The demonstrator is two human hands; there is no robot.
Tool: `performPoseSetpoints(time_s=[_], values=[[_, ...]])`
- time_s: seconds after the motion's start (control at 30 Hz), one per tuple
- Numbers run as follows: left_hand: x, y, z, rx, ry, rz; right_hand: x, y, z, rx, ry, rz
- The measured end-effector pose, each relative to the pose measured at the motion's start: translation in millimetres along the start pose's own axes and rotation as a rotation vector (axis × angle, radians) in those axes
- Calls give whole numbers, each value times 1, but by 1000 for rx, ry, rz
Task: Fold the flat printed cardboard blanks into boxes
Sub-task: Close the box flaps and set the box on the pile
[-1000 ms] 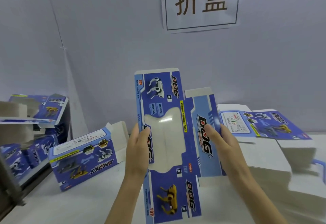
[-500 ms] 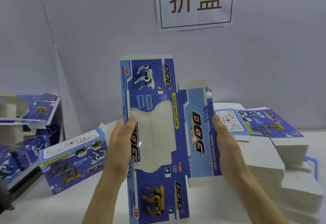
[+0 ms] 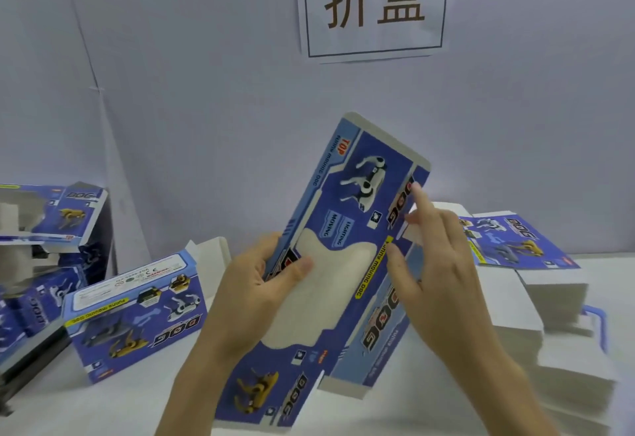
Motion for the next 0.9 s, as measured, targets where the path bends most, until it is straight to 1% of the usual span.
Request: performPoseSetpoints(time_s=[0.03,0.1,0.13,0.2,0.23,0.27,0.33,0.37,0.4,0.47,0.5,0.53,0.6,0.63,0.67,0.7,0.73,0.8,0.83,0.87,0.9], values=[[0,0,-1,26,9,-1,1,-7,1,45,3,-56],[0,-1,-2,101,33,-10,5,-27,7,228,1,-221],[0,0,0,138,22,-19,7,-34,12,297,-11,-261],[1,-1,12,285,-86,-64,13,-43,28,336,-29,-266],[1,-3,18,365,-159,-89,15,-46,32,371,3,-272],[1,-6,21,438,-222,-112,17,-45,32,433,69,-279],[1,-15,13,641,-271,-188,14,-42,23,545,179,-316],[0,-17,2,740,-233,-233,12,-43,20,557,170,-340],[0,-15,-14,773,-138,-256,12,-44,20,533,110,-363],[-7,-4,-53,672,133,-228,8,-46,22,500,-33,-410],[-12,3,-72,651,238,-214,6,-47,20,576,-76,-450],[-17,9,-88,694,296,-209,4,-48,16,675,-92,-496],[-21,19,-105,817,316,-197,4,-44,13,779,-87,-527],[-19,19,-104,822,283,-211,5,-42,14,805,-75,-499],[-15,13,-98,791,220,-262,8,-36,14,829,-43,-440],[-10,2,-87,718,143,-316,11,-30,14,829,8,-368],[-8,-10,-69,625,40,-351,12,-23,15,764,71,-276],[-8,-32,-25,508,-185,-381,11,-7,16,462,183,-52],[-9,-39,-7,473,-268,-369,9,-1,14,309,218,46],[-11,-45,6,422,-310,-345,6,5,10,203,246,125],[-11,-48,14,353,-312,-318,3,10,3,140,278,176]])
Point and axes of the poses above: each hand's wrist, its own x-axis towards the middle knuckle, its own z-axis out of the back of the hand, y = z × x, the point moved 9 cm from there along x, towards the middle knuckle, and after that the axes turned 2 degrees about -x, right-handed, at the moved point
